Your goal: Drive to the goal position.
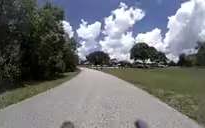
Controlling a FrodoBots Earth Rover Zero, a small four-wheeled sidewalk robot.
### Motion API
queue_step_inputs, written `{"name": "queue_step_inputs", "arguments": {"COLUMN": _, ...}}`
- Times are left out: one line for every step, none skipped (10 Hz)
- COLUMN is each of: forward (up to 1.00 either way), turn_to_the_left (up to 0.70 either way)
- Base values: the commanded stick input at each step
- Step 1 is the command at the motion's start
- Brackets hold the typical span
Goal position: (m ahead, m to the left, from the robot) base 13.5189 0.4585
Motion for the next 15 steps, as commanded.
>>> {"name": "queue_step_inputs", "arguments": {"forward": 0.50, "turn_to_the_left": 0.00}}
{"name": "queue_step_inputs", "arguments": {"forward": 0.50, "turn_to_the_left": 0.00}}
{"name": "queue_step_inputs", "arguments": {"forward": 0.50, "turn_to_the_left": 0.00}}
{"name": "queue_step_inputs", "arguments": {"forward": 0.50, "turn_to_the_left": 0.00}}
{"name": "queue_step_inputs", "arguments": {"forward": 0.50, "turn_to_the_left": 0.00}}
{"name": "queue_step_inputs", "arguments": {"forward": 0.50, "turn_to_the_left": 0.00}}
{"name": "queue_step_inputs", "arguments": {"forward": 0.50, "turn_to_the_left": 0.00}}
{"name": "queue_step_inputs", "arguments": {"forward": 0.50, "turn_to_the_left": 0.00}}
{"name": "queue_step_inputs", "arguments": {"forward": 0.50, "turn_to_the_left": 0.00}}
{"name": "queue_step_inputs", "arguments": {"forward": 0.50, "turn_to_the_left": 0.00}}
{"name": "queue_step_inputs", "arguments": {"forward": 0.50, "turn_to_the_left": 0.00}}
{"name": "queue_step_inputs", "arguments": {"forward": 0.50, "turn_to_the_left": 0.00}}
{"name": "queue_step_inputs", "arguments": {"forward": 0.50, "turn_to_the_left": 0.00}}
{"name": "queue_step_inputs", "arguments": {"forward": 0.50, "turn_to_the_left": 0.00}}
{"name": "queue_step_inputs", "arguments": {"forward": 0.50, "turn_to_the_left": 0.00}}
